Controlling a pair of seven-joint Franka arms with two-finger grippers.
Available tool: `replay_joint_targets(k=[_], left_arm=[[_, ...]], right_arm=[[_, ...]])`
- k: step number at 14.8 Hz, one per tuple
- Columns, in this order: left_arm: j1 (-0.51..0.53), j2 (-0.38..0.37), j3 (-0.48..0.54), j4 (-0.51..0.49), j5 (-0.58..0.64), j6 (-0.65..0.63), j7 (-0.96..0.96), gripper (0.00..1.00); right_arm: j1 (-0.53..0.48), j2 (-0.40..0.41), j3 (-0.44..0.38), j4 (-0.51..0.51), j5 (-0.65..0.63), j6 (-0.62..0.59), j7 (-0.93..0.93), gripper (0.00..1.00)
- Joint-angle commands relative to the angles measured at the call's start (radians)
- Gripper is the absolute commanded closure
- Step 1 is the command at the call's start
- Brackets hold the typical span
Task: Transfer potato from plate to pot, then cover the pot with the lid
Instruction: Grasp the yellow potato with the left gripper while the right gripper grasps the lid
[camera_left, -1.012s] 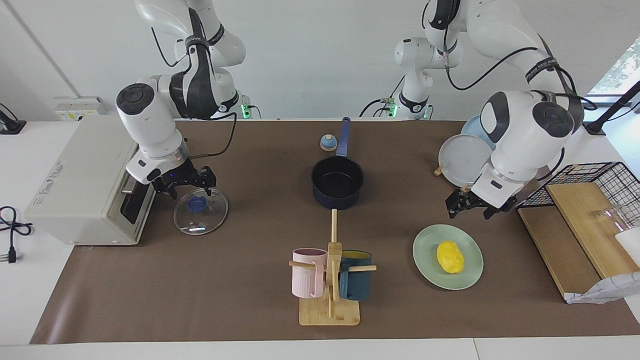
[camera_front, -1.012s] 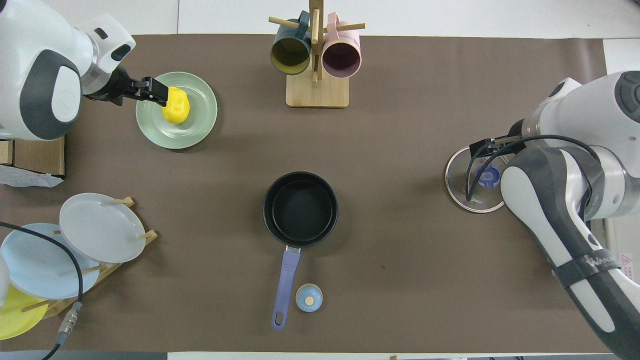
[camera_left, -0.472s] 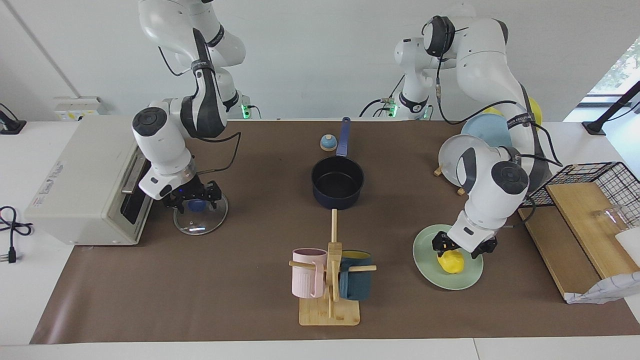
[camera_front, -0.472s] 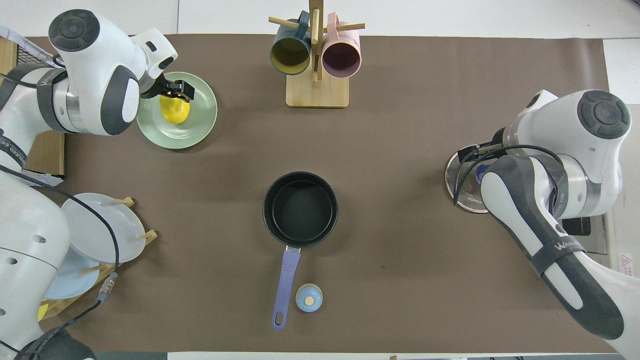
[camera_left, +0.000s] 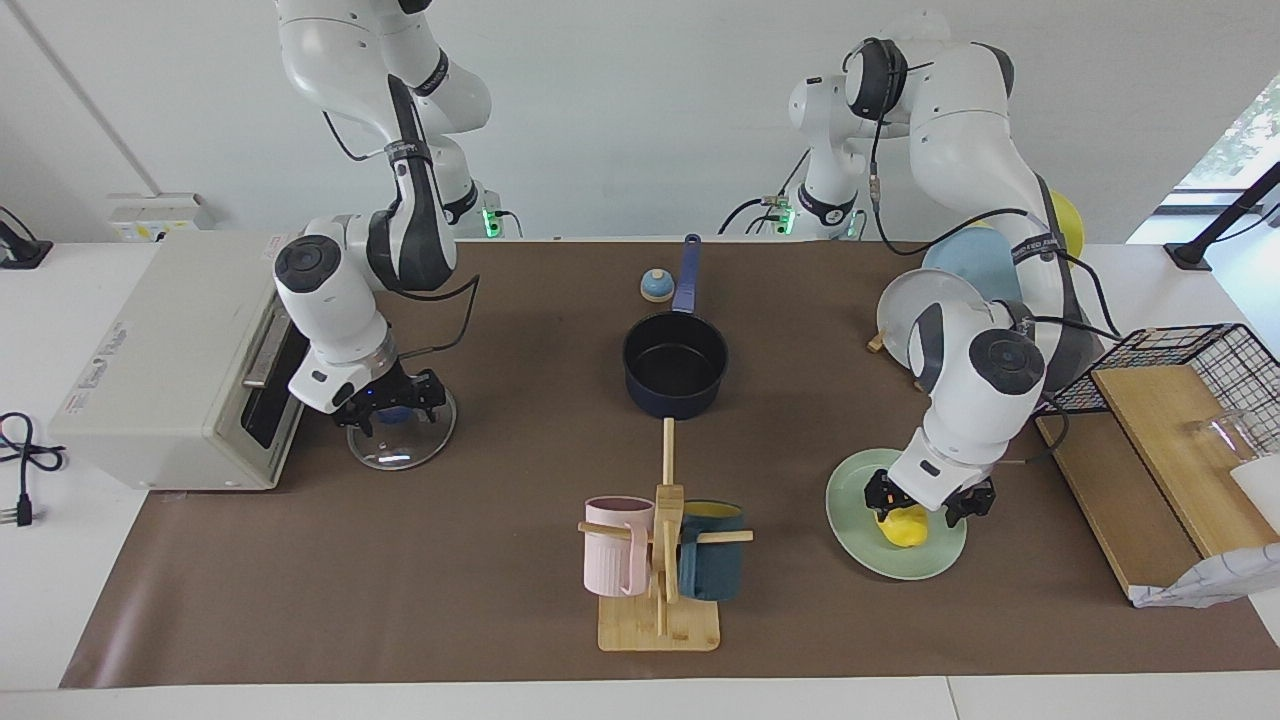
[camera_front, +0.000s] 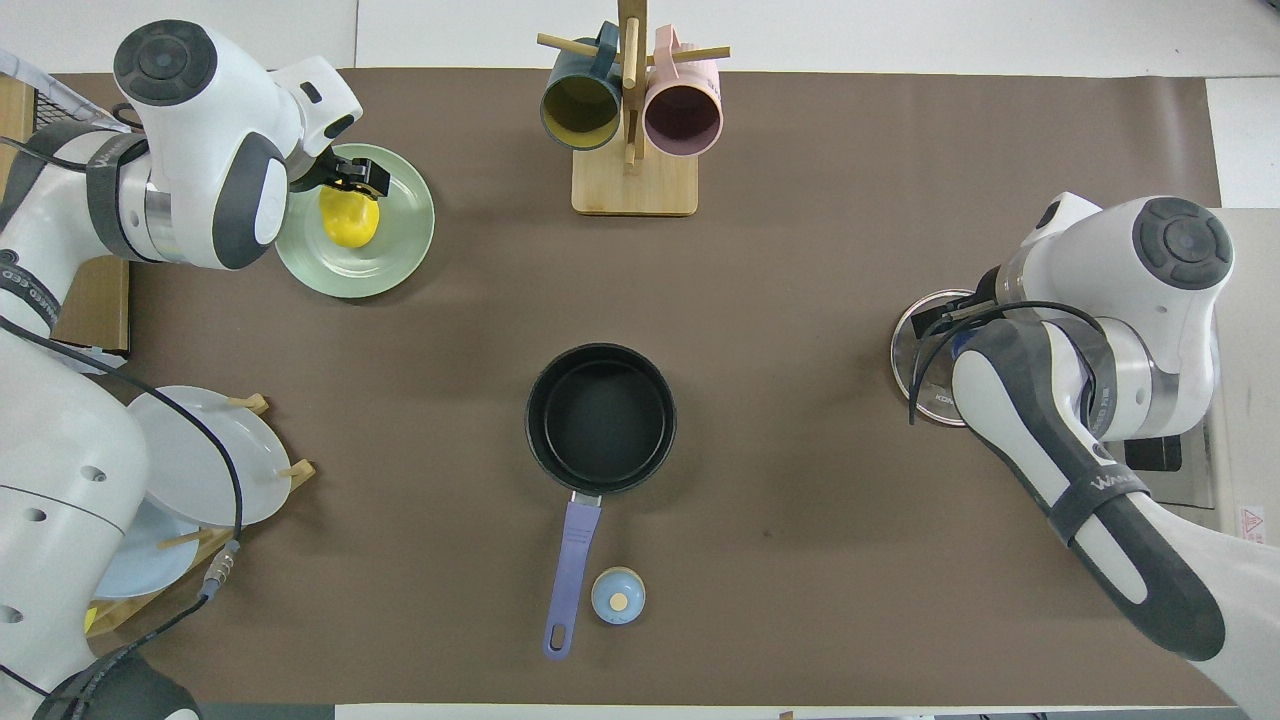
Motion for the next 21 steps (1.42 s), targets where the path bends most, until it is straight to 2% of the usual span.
replay_joint_targets(k=[1, 3, 7, 10, 12, 13, 14, 15, 18, 21], left_arm=[[-0.008, 0.012, 0.005, -0.042, 0.001, 0.066, 0.010, 0.00], [-0.003, 0.003, 0.004, -0.071, -0.008, 0.065, 0.009, 0.00], [0.003, 0.001, 0.007, -0.072, -0.103, 0.057, 0.005, 0.00], [0.006, 0.001, 0.008, -0.068, -0.104, 0.054, 0.007, 0.02], [0.006, 0.001, 0.008, -0.067, -0.103, 0.051, 0.007, 0.16], [0.006, 0.001, 0.010, -0.067, -0.101, 0.048, 0.007, 0.34], [0.006, 0.001, 0.011, -0.059, -0.098, 0.032, 0.007, 0.68], [0.005, 0.001, 0.011, -0.044, -0.095, -0.004, 0.005, 0.97], [-0.020, -0.019, 0.005, 0.039, -0.114, -0.165, -0.014, 1.00], [-0.067, -0.216, 0.005, -0.028, -0.198, -0.262, -0.060, 1.00]], right_arm=[[-0.010, -0.029, 0.004, -0.070, 0.011, 0.056, -0.029, 0.00], [-0.015, -0.031, 0.004, -0.080, 0.011, 0.058, -0.029, 0.00], [-0.027, -0.038, 0.004, -0.080, 0.011, 0.024, -0.039, 0.00], [-0.027, -0.040, 0.004, -0.080, 0.011, -0.003, -0.042, 0.01], [-0.027, -0.042, 0.004, -0.078, 0.009, -0.016, -0.044, 0.08], [-0.025, -0.042, 0.004, -0.078, 0.009, -0.017, -0.050, 0.11], [-0.025, -0.043, 0.003, -0.077, 0.009, -0.022, -0.053, 0.15], [-0.025, -0.043, 0.003, -0.077, 0.008, -0.033, -0.053, 0.17], [-0.039, -0.048, 0.001, -0.077, 0.003, -0.053, -0.088, 0.19], [-0.058, -0.048, 0.001, -0.075, 0.003, -0.053, -0.116, 0.28]])
